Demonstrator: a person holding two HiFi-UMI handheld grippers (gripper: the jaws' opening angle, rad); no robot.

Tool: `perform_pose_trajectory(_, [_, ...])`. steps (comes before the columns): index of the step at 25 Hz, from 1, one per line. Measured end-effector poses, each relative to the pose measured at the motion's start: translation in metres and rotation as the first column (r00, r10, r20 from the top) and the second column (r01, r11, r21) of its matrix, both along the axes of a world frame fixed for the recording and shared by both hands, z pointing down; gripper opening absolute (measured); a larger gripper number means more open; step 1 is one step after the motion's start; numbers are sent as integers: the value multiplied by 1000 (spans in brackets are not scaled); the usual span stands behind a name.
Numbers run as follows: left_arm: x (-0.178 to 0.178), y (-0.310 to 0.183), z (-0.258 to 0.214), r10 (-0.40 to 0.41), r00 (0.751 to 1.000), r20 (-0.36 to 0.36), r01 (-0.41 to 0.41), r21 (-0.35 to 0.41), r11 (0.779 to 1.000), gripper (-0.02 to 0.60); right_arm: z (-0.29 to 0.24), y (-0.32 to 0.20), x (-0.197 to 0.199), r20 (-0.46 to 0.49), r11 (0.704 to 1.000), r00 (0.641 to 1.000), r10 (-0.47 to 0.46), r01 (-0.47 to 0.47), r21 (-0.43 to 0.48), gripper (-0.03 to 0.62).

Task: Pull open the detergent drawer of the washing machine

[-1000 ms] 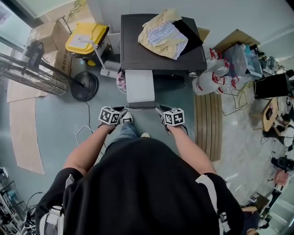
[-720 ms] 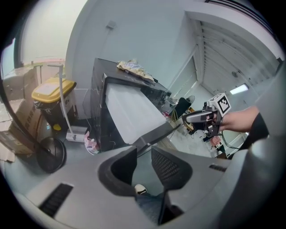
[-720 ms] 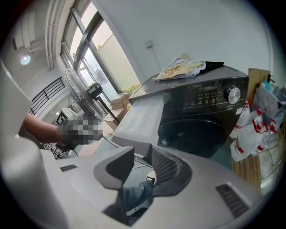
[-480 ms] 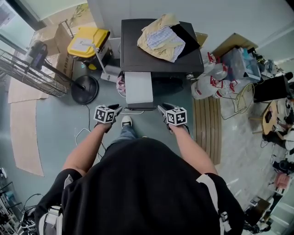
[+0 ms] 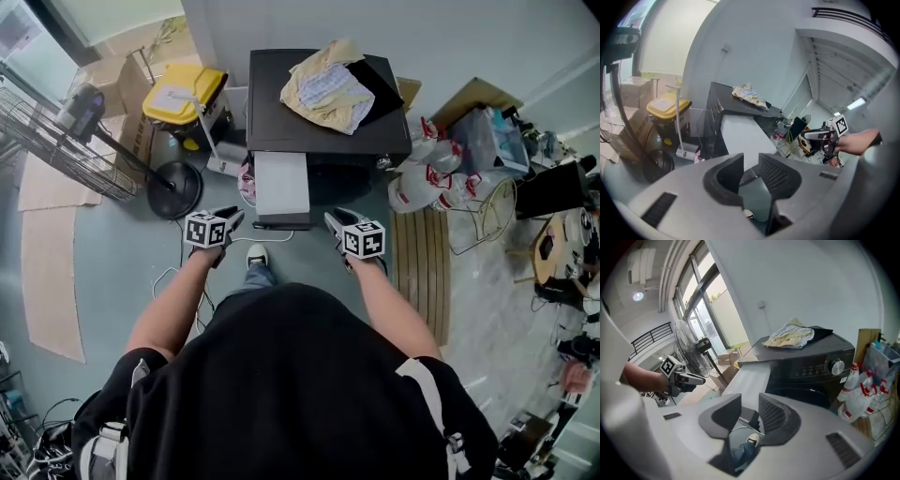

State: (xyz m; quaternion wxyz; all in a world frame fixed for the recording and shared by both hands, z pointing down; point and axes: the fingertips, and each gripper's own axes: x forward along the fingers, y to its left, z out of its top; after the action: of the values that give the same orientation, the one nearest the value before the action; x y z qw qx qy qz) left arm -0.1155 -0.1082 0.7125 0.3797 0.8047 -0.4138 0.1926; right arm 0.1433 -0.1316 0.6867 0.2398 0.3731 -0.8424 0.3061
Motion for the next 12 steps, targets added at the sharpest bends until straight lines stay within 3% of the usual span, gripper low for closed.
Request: perform_pose_trajectory(12, [8, -3, -28, -1, 1000, 26, -1, 74, 997, 104, -46, -9, 0, 45, 995, 999, -4, 0, 96, 107])
